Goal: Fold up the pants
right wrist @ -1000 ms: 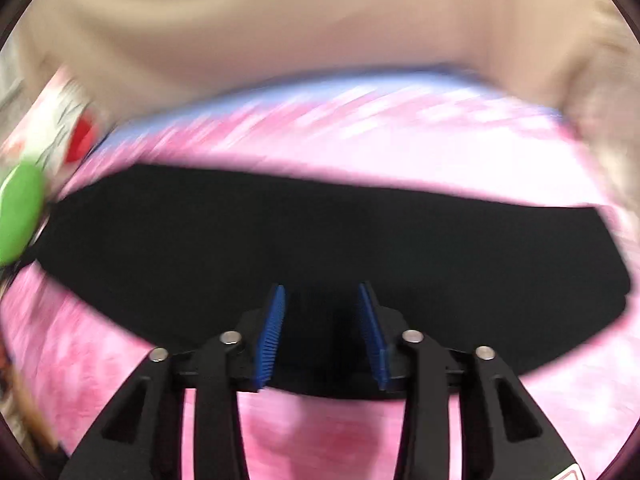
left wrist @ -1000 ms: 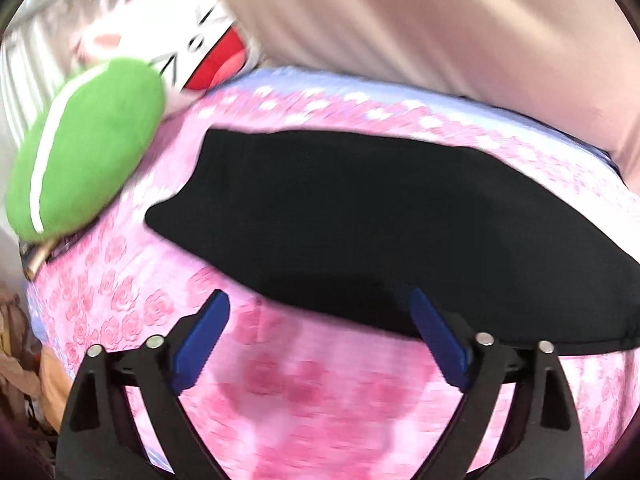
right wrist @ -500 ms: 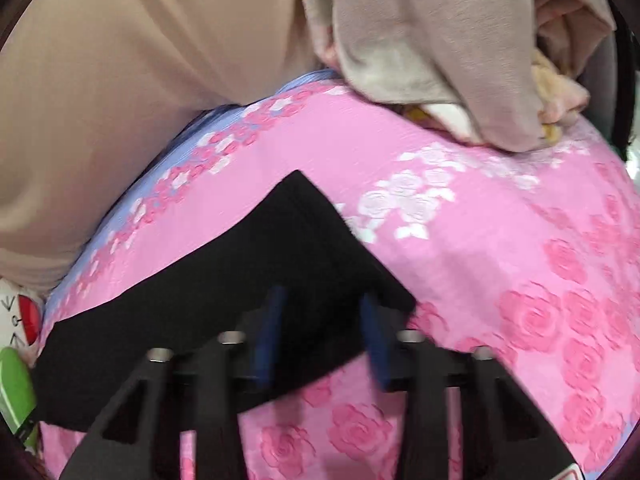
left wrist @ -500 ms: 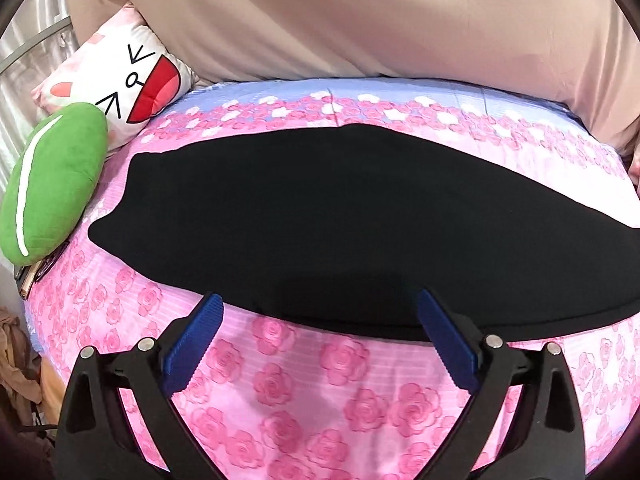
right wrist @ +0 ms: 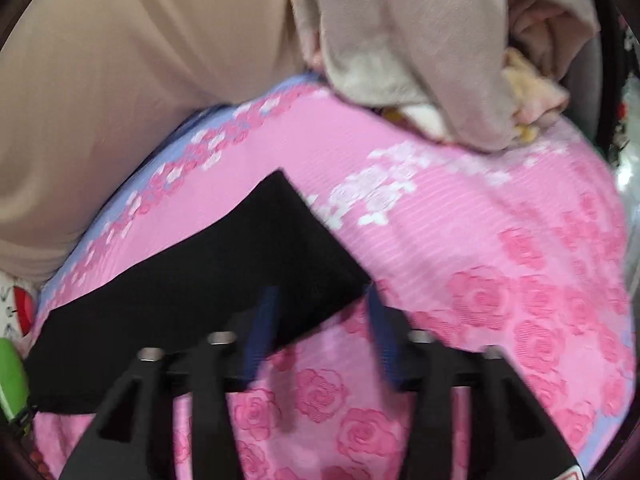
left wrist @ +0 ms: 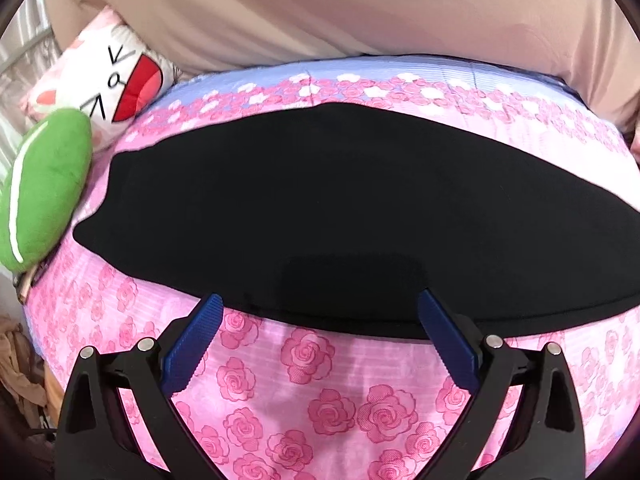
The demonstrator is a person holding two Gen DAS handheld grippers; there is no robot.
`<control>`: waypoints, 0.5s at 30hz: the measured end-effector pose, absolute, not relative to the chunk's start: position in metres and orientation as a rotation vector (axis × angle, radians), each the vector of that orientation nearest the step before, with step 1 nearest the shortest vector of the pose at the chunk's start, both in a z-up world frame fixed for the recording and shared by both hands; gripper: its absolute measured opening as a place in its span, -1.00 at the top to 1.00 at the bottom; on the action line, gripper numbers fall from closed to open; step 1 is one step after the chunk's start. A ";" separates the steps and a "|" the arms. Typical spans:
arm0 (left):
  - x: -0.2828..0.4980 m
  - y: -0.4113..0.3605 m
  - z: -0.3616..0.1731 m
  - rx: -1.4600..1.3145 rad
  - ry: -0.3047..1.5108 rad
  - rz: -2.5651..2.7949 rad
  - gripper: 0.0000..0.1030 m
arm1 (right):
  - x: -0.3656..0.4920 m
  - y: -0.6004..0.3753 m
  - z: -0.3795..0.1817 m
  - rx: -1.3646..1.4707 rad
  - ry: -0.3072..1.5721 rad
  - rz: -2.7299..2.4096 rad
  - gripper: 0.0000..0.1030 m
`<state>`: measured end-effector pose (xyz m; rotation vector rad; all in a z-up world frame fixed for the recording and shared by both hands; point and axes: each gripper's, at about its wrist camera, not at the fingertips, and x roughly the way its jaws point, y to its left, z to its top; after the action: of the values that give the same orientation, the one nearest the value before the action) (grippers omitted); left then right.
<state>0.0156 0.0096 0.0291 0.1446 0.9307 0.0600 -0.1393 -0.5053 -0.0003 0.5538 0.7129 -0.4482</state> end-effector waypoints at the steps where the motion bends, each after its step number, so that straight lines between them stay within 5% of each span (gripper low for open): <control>1: 0.015 0.008 0.028 0.158 0.925 0.065 -0.86 | -0.142 -0.504 0.001 0.543 0.702 -0.474 -0.19; 7: 0.010 0.002 0.022 0.197 0.920 0.062 -0.86 | -0.135 -0.507 0.003 0.571 0.666 -0.486 -0.18; 11: 0.007 0.001 0.021 0.212 0.914 0.055 -0.87 | -0.104 -0.477 0.029 0.502 0.666 -0.300 0.28; 15: 0.012 -0.001 0.013 0.215 0.934 0.066 -0.87 | -0.038 -0.412 0.024 0.369 0.768 -0.094 0.28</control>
<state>0.0125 -0.0006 0.0130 0.2150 0.9342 0.0662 -0.0377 -0.4124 0.0244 0.3691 0.7679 -0.0944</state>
